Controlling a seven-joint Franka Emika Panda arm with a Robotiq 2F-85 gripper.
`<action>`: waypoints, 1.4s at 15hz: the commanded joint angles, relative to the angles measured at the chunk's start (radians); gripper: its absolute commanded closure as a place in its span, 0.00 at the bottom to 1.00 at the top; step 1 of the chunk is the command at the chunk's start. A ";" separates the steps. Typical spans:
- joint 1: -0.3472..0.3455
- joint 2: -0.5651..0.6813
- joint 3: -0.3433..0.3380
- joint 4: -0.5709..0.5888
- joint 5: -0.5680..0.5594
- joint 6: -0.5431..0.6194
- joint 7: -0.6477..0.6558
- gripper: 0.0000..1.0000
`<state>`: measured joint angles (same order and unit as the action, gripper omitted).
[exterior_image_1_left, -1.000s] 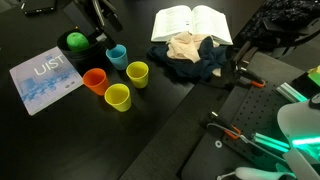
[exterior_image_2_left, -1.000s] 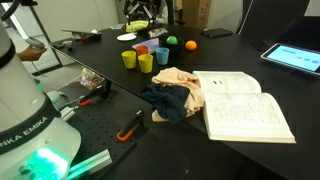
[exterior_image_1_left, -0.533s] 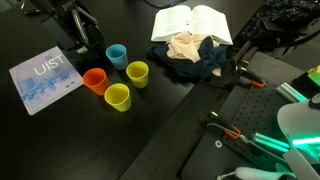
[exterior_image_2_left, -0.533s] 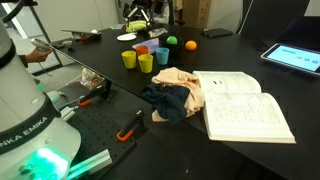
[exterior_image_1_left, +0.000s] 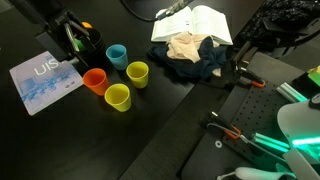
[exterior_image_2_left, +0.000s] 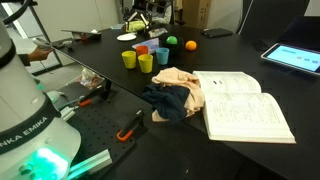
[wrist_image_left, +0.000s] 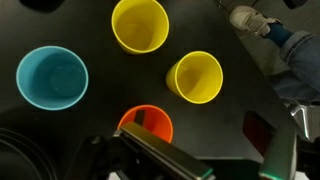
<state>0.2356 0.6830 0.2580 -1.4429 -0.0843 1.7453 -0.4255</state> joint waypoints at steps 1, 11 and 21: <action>0.009 0.038 0.023 0.058 0.034 0.007 -0.025 0.00; 0.036 0.087 0.040 0.076 0.049 0.013 -0.044 0.00; 0.035 0.135 0.034 0.125 0.036 0.059 -0.067 0.00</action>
<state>0.2691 0.8062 0.2911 -1.3554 -0.0502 1.7924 -0.4765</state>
